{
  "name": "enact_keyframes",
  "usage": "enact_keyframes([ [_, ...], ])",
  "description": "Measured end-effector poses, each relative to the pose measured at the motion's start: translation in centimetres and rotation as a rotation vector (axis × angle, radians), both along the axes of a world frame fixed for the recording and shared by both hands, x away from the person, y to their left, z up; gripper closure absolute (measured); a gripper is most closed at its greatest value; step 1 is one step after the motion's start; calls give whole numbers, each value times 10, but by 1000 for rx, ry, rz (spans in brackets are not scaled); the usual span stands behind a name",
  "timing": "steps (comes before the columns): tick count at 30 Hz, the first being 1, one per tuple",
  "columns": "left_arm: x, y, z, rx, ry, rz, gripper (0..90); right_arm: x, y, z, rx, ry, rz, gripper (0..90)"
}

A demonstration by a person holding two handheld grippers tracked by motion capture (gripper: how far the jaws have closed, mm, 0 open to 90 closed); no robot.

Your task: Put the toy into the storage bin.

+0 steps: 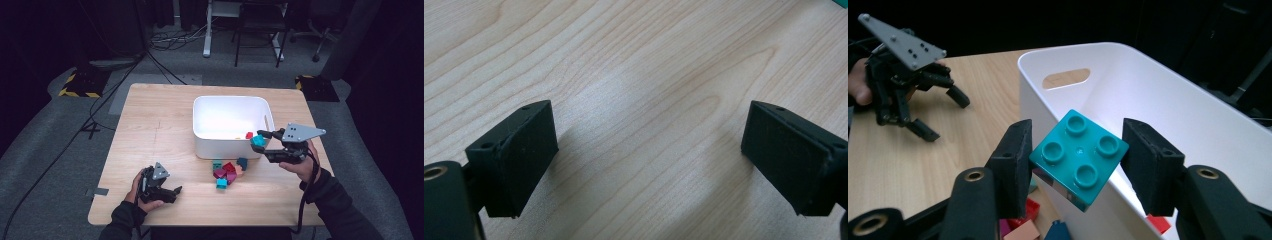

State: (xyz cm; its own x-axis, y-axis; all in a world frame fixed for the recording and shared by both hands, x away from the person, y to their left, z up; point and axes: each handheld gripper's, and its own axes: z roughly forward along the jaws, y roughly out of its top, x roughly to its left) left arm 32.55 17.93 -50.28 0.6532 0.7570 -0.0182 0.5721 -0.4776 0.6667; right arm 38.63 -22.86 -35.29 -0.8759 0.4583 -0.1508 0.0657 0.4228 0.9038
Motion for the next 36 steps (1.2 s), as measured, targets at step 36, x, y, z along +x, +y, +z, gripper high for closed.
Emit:
enact_keyframes([
  [36,0,0,0,2,0,-2,81,58,26,17,-78,-1,-142,479],
])
